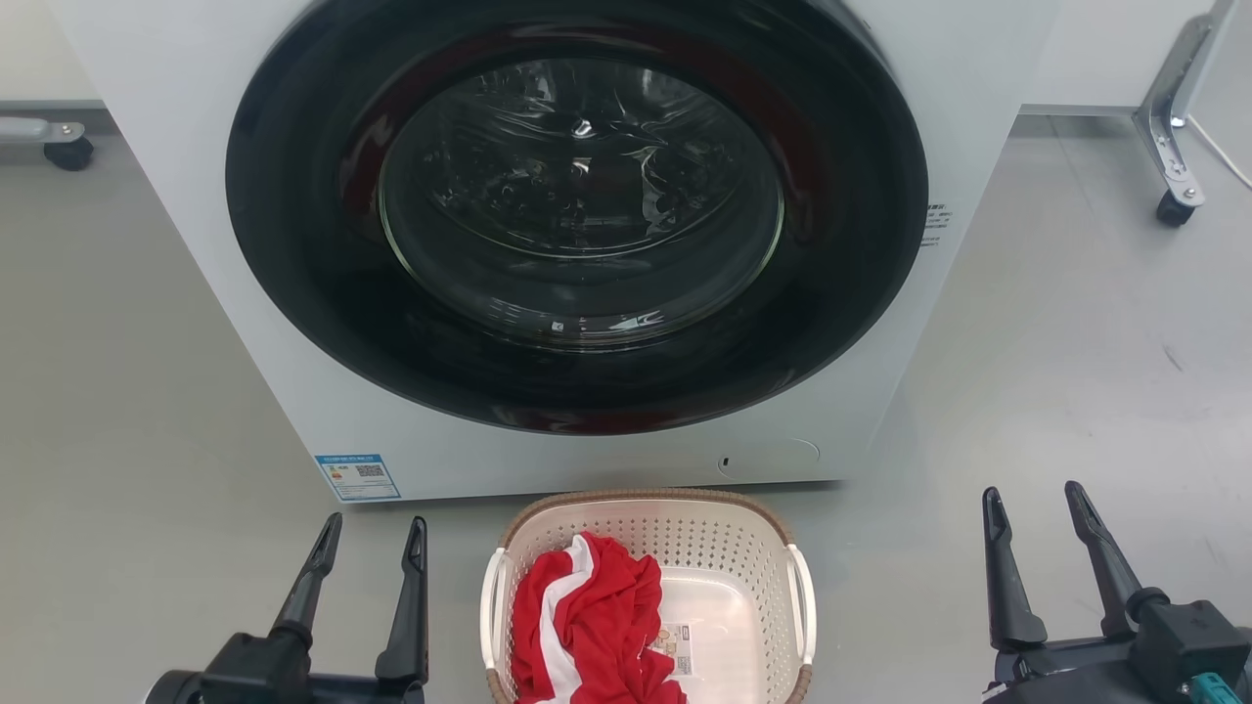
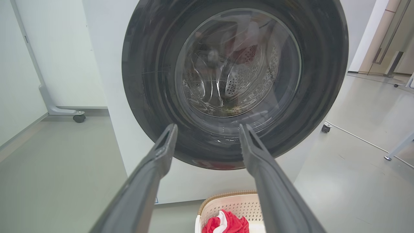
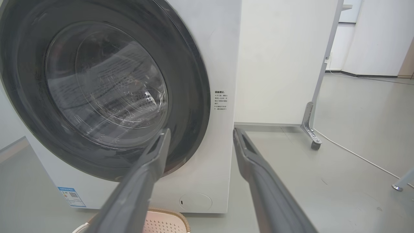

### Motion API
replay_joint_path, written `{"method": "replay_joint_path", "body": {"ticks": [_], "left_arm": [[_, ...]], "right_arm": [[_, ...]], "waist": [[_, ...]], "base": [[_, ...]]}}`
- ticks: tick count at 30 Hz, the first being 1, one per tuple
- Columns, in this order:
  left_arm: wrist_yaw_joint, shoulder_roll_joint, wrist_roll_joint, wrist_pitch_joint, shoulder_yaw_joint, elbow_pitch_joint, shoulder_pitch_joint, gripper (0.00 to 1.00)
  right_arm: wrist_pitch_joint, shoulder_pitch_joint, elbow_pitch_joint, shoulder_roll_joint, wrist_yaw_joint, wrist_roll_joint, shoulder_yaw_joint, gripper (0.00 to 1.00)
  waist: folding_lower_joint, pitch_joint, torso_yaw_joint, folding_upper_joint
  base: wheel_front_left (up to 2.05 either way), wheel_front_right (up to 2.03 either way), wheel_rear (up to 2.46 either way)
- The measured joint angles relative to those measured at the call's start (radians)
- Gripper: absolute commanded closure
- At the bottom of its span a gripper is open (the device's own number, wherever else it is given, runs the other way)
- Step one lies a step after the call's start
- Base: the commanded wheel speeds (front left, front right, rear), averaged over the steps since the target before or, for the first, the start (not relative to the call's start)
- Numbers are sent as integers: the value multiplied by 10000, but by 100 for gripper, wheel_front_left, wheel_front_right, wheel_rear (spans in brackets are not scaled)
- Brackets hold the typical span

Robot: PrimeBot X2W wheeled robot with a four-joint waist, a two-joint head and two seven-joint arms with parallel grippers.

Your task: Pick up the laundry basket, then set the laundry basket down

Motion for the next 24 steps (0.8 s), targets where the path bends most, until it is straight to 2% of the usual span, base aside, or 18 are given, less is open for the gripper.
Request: {"method": "replay_joint_path", "body": {"ticks": [2,3,14,24], "left_arm": [[2,-36,19,65,4,-42,1,0],[2,-50,19,96,4,-63,2,100],[-102,-226,-372,190,102,508,162,100],[-368,-376,-1860,531,499,800,129,100]], "right_arm": [[48,21,-35,21,0,-6,0,0],[77,28,-56,27,0,-8,-2,100],[184,198,512,261,107,405,-65,100],[575,112,792,416,370,2057,-443,100]], "waist": [[0,11,2,0],[0,17,3,0],[1,2,-11,0],[0,-65,-46,0]], "base": [[0,0,0],[0,0,0],[0,0,0],[0,0,0]]}}
